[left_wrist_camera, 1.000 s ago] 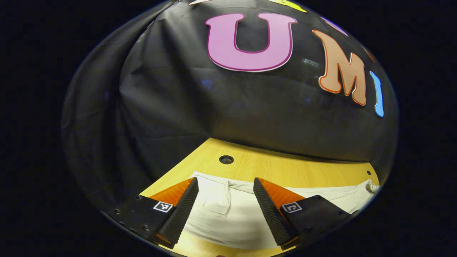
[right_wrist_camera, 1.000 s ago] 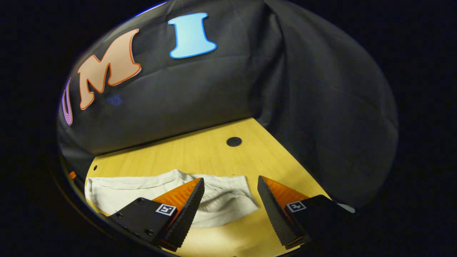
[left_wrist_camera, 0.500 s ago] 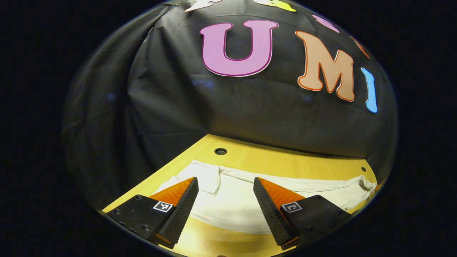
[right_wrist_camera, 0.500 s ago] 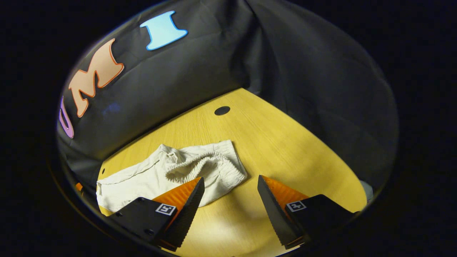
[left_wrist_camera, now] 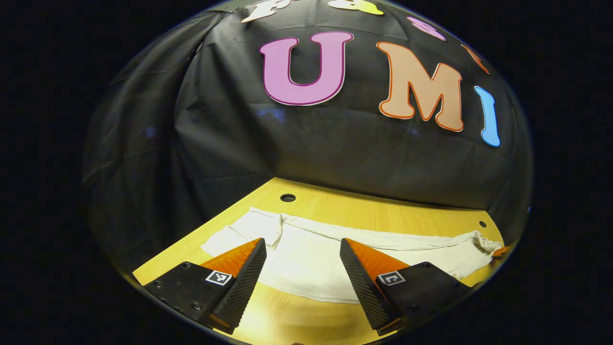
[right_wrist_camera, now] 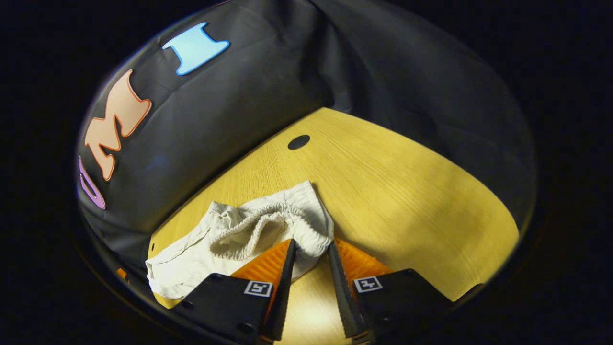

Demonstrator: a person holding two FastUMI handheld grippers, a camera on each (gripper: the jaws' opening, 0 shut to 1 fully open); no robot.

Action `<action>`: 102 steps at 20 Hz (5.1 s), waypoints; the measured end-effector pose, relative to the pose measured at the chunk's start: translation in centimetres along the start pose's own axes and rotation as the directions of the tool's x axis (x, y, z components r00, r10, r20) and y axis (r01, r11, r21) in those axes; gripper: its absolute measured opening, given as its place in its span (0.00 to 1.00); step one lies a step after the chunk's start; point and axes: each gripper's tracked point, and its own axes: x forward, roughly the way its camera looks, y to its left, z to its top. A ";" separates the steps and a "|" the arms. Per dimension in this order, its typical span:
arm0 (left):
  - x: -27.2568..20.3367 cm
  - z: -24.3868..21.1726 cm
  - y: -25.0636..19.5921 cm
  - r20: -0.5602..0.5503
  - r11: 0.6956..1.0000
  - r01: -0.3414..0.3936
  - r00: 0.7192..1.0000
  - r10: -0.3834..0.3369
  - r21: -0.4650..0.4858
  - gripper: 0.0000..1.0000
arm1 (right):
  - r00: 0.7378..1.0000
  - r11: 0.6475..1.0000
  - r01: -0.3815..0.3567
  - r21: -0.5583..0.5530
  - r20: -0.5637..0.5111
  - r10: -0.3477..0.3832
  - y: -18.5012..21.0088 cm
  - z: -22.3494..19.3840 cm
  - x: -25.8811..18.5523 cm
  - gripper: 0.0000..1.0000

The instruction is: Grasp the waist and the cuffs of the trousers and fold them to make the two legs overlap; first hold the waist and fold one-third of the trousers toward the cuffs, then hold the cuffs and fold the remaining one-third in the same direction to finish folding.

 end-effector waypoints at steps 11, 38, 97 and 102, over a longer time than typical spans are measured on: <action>0.5 -0.2 2.0 -0.029 0.997 0.079 0.996 -0.079 0.017 0.94 | 0.978 0.992 -0.047 -0.116 0.199 0.070 8.1 3.6 -5.3 0.16; 8.8 -5.0 19.9 -0.160 0.990 0.136 0.977 -0.141 -0.040 0.95 | 0.945 0.802 -0.237 -0.548 0.063 0.322 38.1 -16.8 -10.8 0.82; 1.6 2.8 -13.0 -0.037 0.839 0.525 0.844 -0.535 -0.145 0.00 | 0.973 0.845 -0.071 -0.529 0.148 0.175 19.6 -4.7 -17.1 0.96; -1.2 3.9 -23.4 -0.027 0.785 0.613 0.786 -0.617 -0.092 0.00 | 0.974 0.843 -0.099 -0.529 0.123 0.192 17.1 -2.9 -16.5 0.97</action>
